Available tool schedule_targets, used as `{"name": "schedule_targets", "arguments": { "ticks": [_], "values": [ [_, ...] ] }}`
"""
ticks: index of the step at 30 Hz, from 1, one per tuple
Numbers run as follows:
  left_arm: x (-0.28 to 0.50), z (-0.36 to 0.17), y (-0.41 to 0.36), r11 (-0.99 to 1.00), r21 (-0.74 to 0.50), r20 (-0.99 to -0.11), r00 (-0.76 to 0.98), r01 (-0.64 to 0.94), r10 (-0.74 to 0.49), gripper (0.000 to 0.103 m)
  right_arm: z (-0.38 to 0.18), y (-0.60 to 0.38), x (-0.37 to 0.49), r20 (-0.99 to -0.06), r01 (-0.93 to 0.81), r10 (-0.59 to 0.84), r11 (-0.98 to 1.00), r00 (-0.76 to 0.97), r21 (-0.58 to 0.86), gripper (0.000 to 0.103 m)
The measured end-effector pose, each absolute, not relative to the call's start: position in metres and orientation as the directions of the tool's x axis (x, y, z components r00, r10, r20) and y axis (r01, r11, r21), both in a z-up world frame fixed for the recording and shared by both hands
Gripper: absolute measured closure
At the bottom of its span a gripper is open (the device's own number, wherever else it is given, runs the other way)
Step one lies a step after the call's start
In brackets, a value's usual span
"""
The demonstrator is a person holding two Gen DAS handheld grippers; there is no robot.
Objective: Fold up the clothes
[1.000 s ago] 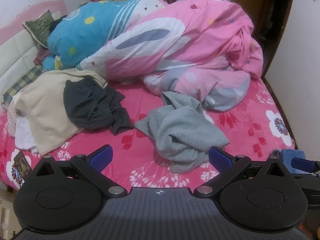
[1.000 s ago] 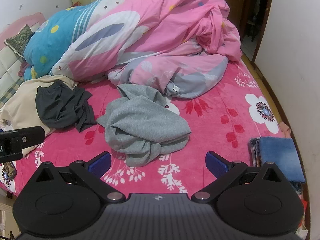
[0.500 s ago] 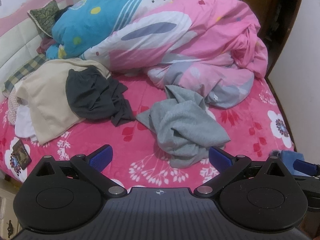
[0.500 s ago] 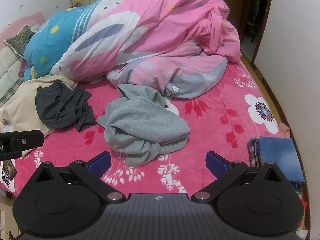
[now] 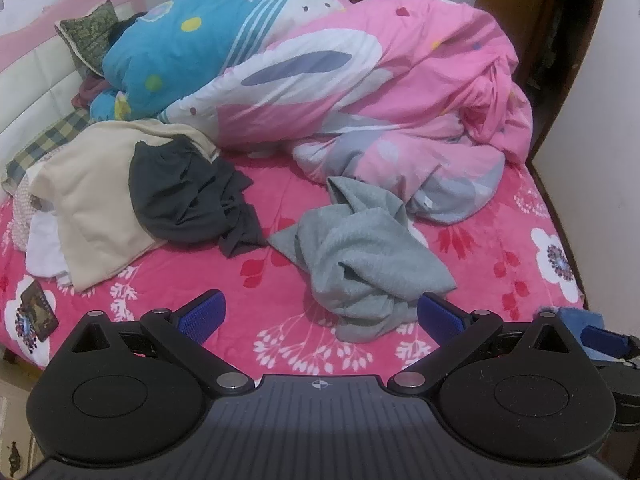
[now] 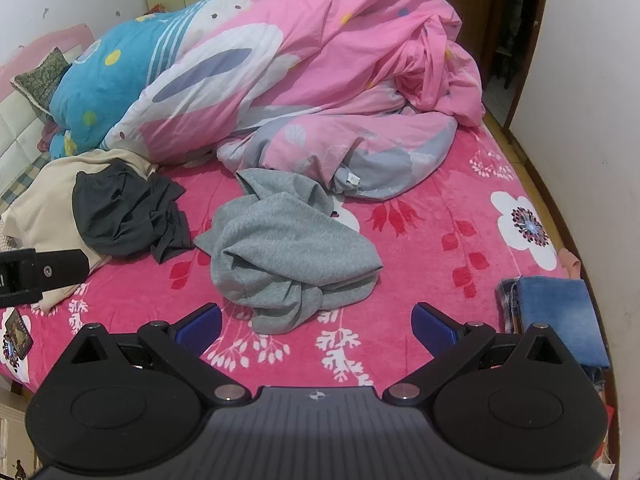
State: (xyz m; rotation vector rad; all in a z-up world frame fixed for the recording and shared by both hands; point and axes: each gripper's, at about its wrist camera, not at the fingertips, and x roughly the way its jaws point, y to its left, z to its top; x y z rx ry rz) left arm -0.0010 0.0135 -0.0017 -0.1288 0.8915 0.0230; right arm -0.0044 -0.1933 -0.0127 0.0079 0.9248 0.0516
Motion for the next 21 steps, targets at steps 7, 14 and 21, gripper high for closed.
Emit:
{"name": "schedule_targets", "arguments": {
  "ticks": [7, 14, 21],
  "values": [
    [0.001, -0.004, 0.014, 0.992, -0.101, -0.783, 0.621, -0.069, -0.037, 0.000, -0.014, -0.189, -0.004, -0.801, -0.042, 0.045, 0.999, 0.597, 0.025, 0.000],
    [0.003, -0.005, 0.019, 0.992, -0.108, -0.782, 0.621, -0.065, -0.045, 0.000, -0.014, -0.187, -0.003, -0.803, -0.037, 0.039, 0.999, 0.595, 0.021, 0.000],
    [0.008, -0.005, 0.023, 0.992, -0.111, -0.783, 0.620, -0.055, -0.053, 0.000, -0.014, -0.181, -0.001, -0.802, -0.029, 0.029, 0.999, 0.596, 0.015, 0.000]
  ]
}}
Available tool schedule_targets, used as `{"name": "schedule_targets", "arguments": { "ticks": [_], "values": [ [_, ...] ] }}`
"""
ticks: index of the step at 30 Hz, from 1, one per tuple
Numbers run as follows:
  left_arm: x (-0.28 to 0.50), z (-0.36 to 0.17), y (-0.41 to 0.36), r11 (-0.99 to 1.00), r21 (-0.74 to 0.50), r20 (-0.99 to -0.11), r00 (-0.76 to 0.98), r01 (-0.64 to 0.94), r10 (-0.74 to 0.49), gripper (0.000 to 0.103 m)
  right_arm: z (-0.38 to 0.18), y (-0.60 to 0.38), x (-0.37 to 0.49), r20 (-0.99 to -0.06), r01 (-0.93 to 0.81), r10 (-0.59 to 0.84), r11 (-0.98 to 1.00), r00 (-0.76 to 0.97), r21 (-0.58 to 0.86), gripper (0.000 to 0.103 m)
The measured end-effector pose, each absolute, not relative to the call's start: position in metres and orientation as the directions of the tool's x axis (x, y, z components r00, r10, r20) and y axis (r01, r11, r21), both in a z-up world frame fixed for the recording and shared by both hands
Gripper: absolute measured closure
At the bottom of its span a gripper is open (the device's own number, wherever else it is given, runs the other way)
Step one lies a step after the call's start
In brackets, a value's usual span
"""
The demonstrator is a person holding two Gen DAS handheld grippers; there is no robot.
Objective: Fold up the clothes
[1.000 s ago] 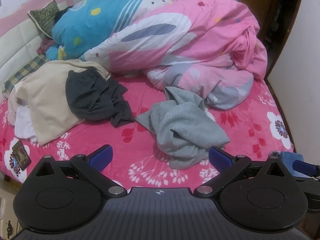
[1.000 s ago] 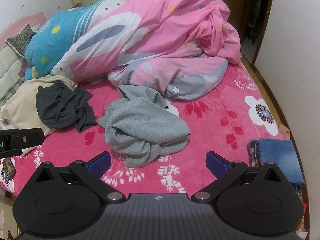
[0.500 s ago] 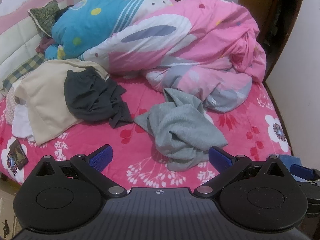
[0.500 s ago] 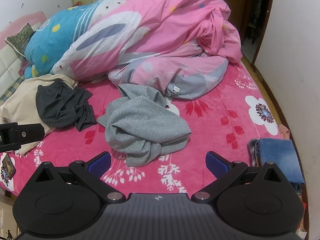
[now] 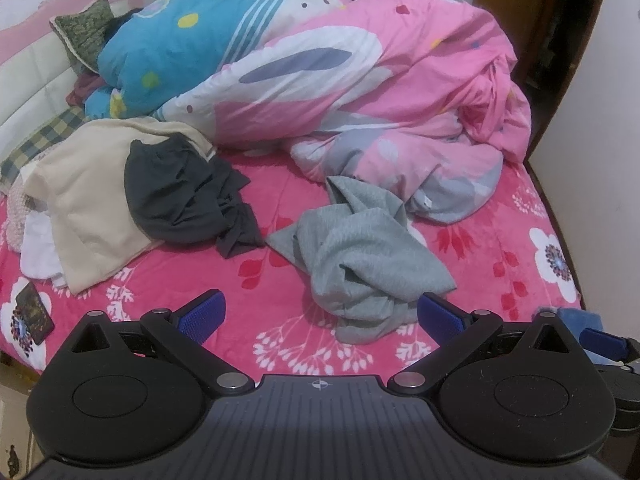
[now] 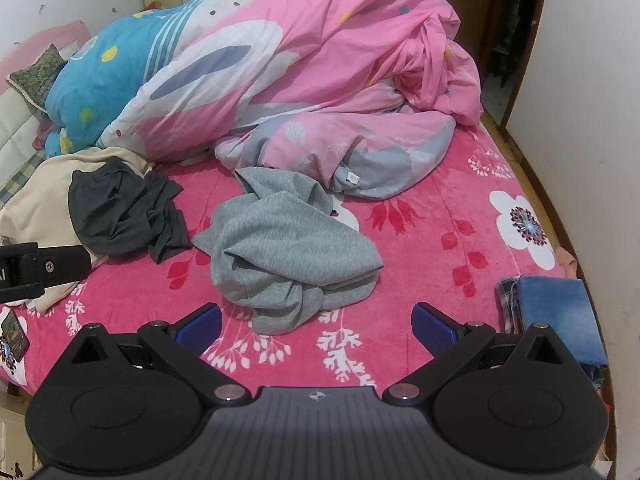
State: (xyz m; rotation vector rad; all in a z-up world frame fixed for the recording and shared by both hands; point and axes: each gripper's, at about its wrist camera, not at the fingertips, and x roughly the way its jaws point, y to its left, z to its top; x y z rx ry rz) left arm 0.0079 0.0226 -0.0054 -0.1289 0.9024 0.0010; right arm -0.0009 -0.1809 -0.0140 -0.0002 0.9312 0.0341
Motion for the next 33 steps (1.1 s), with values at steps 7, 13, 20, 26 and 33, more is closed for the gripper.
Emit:
{"name": "schedule_targets", "arguments": {
  "ticks": [7, 13, 20, 26, 33],
  "values": [
    [0.017, -0.008, 0.032, 0.992, -0.121, -0.786, 0.614, -0.038, -0.072, 0.000, -0.013, -0.174, 0.004, -0.805, 0.000, 0.008, 1.000, 0.593, 0.010, 0.000],
    [0.023, -0.012, 0.050, 0.985, -0.174, -0.774, 0.620, -0.019, -0.125, 0.000, -0.011, -0.167, 0.002, -0.799, 0.058, -0.023, 0.998, 0.602, 0.014, 0.000],
    [0.026, -0.030, 0.084, 0.986, -0.169, -0.740, 0.659, 0.006, -0.131, 0.000, -0.020, -0.156, -0.012, -0.801, 0.131, -0.078, 0.991, 0.594, 0.000, 0.000],
    [0.038, -0.059, 0.106, 0.967, -0.254, -0.755, 0.623, 0.006, -0.202, 0.000, -0.025, -0.147, -0.022, -0.811, 0.095, -0.081, 0.995, 0.579, -0.032, 0.000],
    [0.051, -0.076, 0.111, 0.966, -0.251, -0.781, 0.602, -0.059, -0.166, 0.000, -0.033, -0.152, 0.003, -0.782, -0.058, 0.028, 0.998, 0.622, -0.011, 0.000]
  ]
}}
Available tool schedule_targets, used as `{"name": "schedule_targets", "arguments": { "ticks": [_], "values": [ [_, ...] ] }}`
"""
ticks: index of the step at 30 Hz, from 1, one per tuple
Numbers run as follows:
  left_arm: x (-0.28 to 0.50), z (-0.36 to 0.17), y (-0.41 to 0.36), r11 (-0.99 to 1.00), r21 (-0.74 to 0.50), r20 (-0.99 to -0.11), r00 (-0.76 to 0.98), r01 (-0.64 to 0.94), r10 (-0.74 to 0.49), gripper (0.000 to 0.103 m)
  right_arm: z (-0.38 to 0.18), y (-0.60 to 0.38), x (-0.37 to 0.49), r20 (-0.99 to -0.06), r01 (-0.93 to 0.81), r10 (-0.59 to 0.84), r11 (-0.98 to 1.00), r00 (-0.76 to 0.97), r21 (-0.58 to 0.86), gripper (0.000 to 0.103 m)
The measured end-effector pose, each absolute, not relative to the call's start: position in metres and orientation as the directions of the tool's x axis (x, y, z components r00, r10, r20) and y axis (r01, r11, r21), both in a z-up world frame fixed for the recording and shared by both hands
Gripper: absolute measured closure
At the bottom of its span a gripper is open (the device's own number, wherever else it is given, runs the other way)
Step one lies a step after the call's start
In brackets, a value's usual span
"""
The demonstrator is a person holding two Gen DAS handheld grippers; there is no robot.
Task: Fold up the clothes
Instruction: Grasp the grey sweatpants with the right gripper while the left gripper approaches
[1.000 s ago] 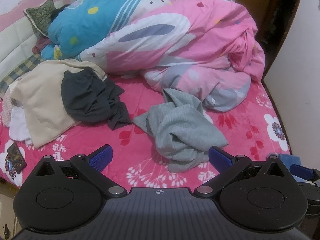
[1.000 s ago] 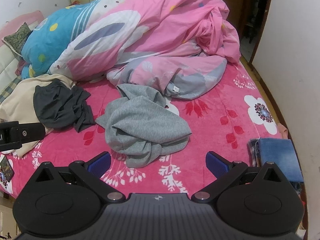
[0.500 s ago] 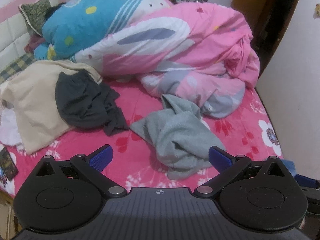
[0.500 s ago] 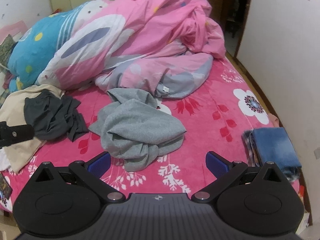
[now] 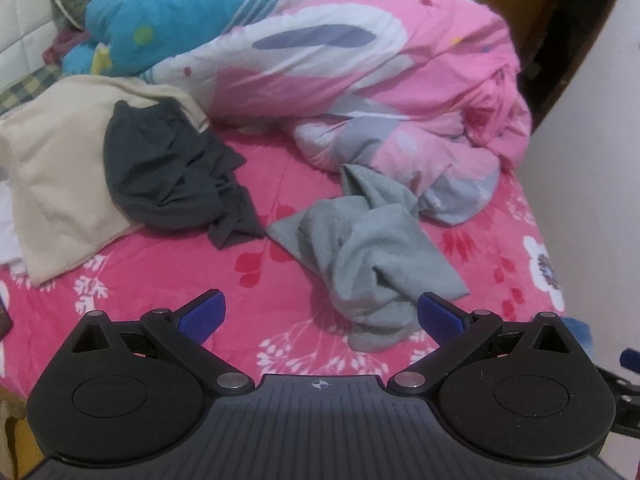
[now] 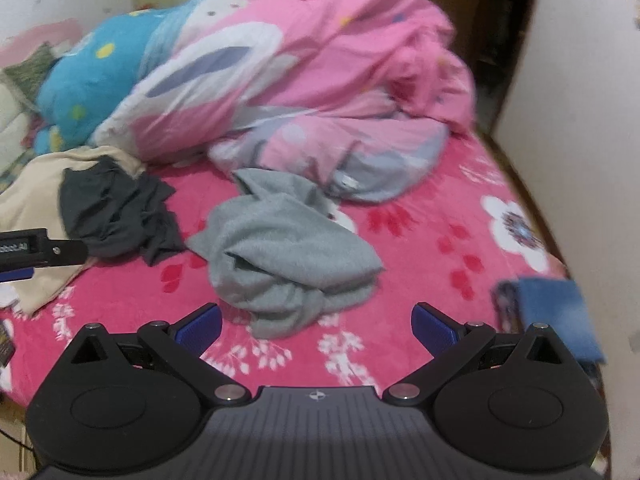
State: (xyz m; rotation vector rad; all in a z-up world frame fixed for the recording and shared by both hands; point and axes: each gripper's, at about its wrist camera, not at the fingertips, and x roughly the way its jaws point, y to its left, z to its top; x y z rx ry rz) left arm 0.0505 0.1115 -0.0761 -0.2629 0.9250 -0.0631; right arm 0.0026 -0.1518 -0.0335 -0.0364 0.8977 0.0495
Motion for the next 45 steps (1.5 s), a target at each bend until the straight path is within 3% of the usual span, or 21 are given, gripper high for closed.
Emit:
{"name": "schedule_targets", "arguments": {
  "ticks": [7, 15, 17, 19, 20, 22, 25, 30, 35, 39, 43, 45],
  "values": [
    [0.052, -0.071, 0.122, 0.940, -0.169, -0.827, 0.561, -0.297, 0.029, 0.001, -0.078, -0.122, 0.074, -0.769, -0.372, 0.261, 0.927, 0.583, 0.033, 0.000],
    [0.044, -0.095, 0.126, 0.876, -0.019, -0.869, 0.441, -0.483, 0.225, 0.013, -0.185, -0.047, 0.147, -0.764, -0.652, 0.358, 0.751, 0.537, -0.106, 0.000],
    [0.045, -0.105, 0.121, 0.877, 0.012, -0.884, 0.405, -0.481, 0.234, 0.022, -0.223, -0.031, 0.160, -0.800, -0.678, 0.318, 0.721, 0.508, -0.143, 0.009],
    [0.047, -0.114, 0.115, 0.885, 0.028, -0.891, 0.389, -0.465, 0.233, 0.027, -0.255, -0.024, 0.172, -0.857, -0.688, 0.254, 0.711, 0.449, -0.149, 0.069],
    [0.050, -0.119, 0.111, 0.892, 0.033, -0.893, 0.387, -0.451, 0.228, 0.031, -0.260, -0.031, 0.179, -0.868, -0.670, 0.248, 0.732, 0.431, -0.123, 0.080],
    [0.062, -0.131, 0.100, 0.922, 0.047, -0.894, 0.394, -0.385, 0.211, 0.040, -0.251, -0.059, 0.191, -0.856, -0.599, 0.290, 0.800, 0.429, -0.029, 0.091],
    [0.083, -0.148, 0.081, 0.965, 0.054, -0.895, 0.415, -0.258, 0.161, 0.047, -0.213, -0.122, 0.203, -0.799, -0.426, 0.285, 0.904, 0.530, 0.040, 0.097],
    [0.125, -0.176, 0.050, 0.999, 0.002, -0.898, 0.439, -0.043, 0.020, 0.049, -0.195, -0.239, 0.212, -0.781, -0.094, 0.046, 0.995, 0.623, -0.016, 0.098],
    [0.158, -0.203, 0.023, 0.994, -0.060, -0.910, 0.404, 0.093, -0.093, 0.048, -0.212, -0.329, 0.203, -0.807, 0.159, -0.183, 0.981, 0.562, -0.111, 0.098],
    [0.180, -0.223, 0.019, 0.992, -0.075, -0.923, 0.368, 0.105, -0.109, 0.045, -0.225, -0.357, 0.178, -0.835, 0.288, -0.291, 0.943, 0.468, -0.167, 0.098],
    [0.202, -0.241, 0.029, 0.994, -0.095, -0.936, 0.335, 0.057, -0.109, 0.034, -0.227, -0.368, 0.147, -0.858, 0.398, -0.356, 0.896, 0.370, -0.200, 0.096],
    [0.215, -0.248, 0.037, 0.995, -0.091, -0.939, 0.332, 0.029, -0.096, 0.030, -0.210, -0.360, 0.132, -0.830, 0.434, -0.348, 0.889, 0.436, -0.145, 0.096]
  ]
}}
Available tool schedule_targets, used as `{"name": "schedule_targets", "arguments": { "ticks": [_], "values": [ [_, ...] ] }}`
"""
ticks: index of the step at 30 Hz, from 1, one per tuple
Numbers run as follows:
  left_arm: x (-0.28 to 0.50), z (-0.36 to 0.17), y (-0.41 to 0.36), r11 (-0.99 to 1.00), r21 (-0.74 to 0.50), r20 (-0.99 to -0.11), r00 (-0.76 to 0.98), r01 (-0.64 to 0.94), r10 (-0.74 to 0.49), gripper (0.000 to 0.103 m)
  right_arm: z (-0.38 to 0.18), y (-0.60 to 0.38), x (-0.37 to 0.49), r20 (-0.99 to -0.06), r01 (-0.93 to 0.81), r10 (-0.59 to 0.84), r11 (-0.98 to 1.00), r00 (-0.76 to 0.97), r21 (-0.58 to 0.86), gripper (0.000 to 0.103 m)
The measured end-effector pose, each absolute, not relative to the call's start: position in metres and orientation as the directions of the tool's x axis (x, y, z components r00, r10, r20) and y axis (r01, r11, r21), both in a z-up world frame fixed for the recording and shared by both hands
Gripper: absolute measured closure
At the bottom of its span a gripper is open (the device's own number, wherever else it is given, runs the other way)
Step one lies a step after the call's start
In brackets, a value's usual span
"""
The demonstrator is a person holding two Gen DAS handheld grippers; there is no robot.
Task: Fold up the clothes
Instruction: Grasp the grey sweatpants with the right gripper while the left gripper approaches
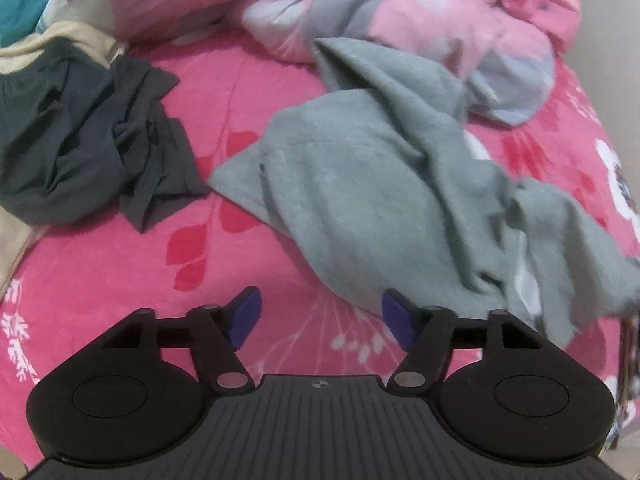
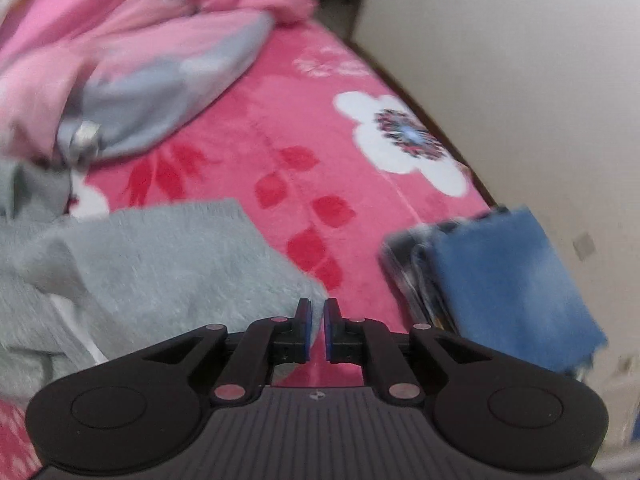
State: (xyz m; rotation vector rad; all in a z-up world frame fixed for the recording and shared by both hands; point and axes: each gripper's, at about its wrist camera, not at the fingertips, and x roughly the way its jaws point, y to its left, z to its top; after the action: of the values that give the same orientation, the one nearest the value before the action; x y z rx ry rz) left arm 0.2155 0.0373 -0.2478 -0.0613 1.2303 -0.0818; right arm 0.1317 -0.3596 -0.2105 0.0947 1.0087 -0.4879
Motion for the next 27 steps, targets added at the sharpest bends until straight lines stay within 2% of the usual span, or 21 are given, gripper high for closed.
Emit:
{"name": "schedule_targets", "arguments": {
  "ticks": [3, 5, 7, 9, 10, 11, 14, 16, 18, 19, 20, 21, 22, 25, 27],
  "values": [
    [0.231, -0.254, 0.048, 0.997, -0.083, -0.936, 0.343, -0.003, -0.077, 0.025, -0.185, -0.332, 0.118, -0.756, 0.388, -0.306, 0.918, 0.578, -0.075, 0.094],
    [0.240, -0.258, 0.054, 0.996, -0.085, -0.930, 0.359, -0.016, -0.074, 0.024, -0.179, -0.304, 0.131, -0.743, 0.275, -0.208, 0.961, 0.636, -0.033, 0.083],
    [0.250, -0.260, 0.057, 0.995, -0.097, -0.919, 0.386, -0.011, -0.086, 0.022, -0.178, -0.275, 0.149, -0.740, 0.148, -0.086, 0.989, 0.667, 0.018, 0.052],
    [0.261, -0.263, 0.057, 0.994, -0.108, -0.901, 0.421, 0.019, -0.106, 0.021, -0.182, -0.248, 0.176, -0.718, 0.039, 0.046, 0.994, 0.695, 0.100, 0.045],
    [0.267, -0.265, 0.055, 0.993, -0.110, -0.890, 0.441, 0.044, -0.118, 0.019, -0.187, -0.236, 0.192, -0.712, -0.007, 0.105, 0.990, 0.694, 0.139, 0.035],
    [0.274, -0.266, 0.053, 0.991, -0.111, -0.878, 0.461, 0.072, -0.131, 0.018, -0.193, -0.224, 0.212, -0.718, -0.046, 0.155, 0.985, 0.679, 0.169, 0.029],
    [0.296, -0.276, 0.044, 0.987, -0.066, -0.848, 0.513, 0.146, -0.133, 0.010, -0.216, -0.192, 0.268, -0.712, -0.128, 0.261, 0.963, 0.651, 0.236, 0.025],
    [0.308, -0.286, 0.039, 0.983, -0.035, -0.837, 0.532, 0.181, -0.127, 0.008, -0.230, -0.171, 0.304, -0.713, -0.156, 0.282, 0.959, 0.642, 0.238, 0.012],
    [0.317, -0.296, 0.034, 0.978, -0.012, -0.829, 0.545, 0.210, -0.127, 0.008, -0.252, -0.152, 0.334, -0.733, -0.192, 0.293, 0.956, 0.613, 0.222, 0.009],
    [0.319, -0.301, 0.032, 0.975, -0.007, -0.827, 0.547, 0.222, -0.131, 0.011, -0.265, -0.145, 0.344, -0.756, -0.213, 0.297, 0.954, 0.583, 0.210, 0.010],
    [0.320, -0.306, 0.029, 0.972, 0.003, -0.826, 0.549, 0.236, -0.131, 0.020, -0.278, -0.138, 0.352, -0.785, -0.236, 0.299, 0.951, 0.543, 0.199, 0.014],
    [0.319, -0.309, 0.027, 0.968, 0.011, -0.825, 0.549, 0.251, -0.133, 0.027, -0.292, -0.132, 0.358, -0.819, -0.261, 0.297, 0.947, 0.490, 0.187, 0.043],
    [0.317, -0.310, 0.024, 0.966, 0.016, -0.823, 0.551, 0.259, -0.134, 0.032, -0.302, -0.128, 0.361, -0.846, -0.276, 0.289, 0.945, 0.448, 0.177, 0.081],
    [0.301, -0.303, 0.016, 0.966, 0.042, -0.807, 0.579, 0.255, -0.118, 0.044, -0.302, -0.134, 0.345, -0.848, -0.251, 0.310, 0.943, 0.431, 0.217, 0.094],
    [0.292, -0.298, 0.014, 0.966, 0.038, -0.808, 0.577, 0.257, -0.122, 0.053, -0.291, -0.144, 0.326, -0.841, -0.247, 0.322, 0.941, 0.435, 0.232, 0.096]
  ]
}}
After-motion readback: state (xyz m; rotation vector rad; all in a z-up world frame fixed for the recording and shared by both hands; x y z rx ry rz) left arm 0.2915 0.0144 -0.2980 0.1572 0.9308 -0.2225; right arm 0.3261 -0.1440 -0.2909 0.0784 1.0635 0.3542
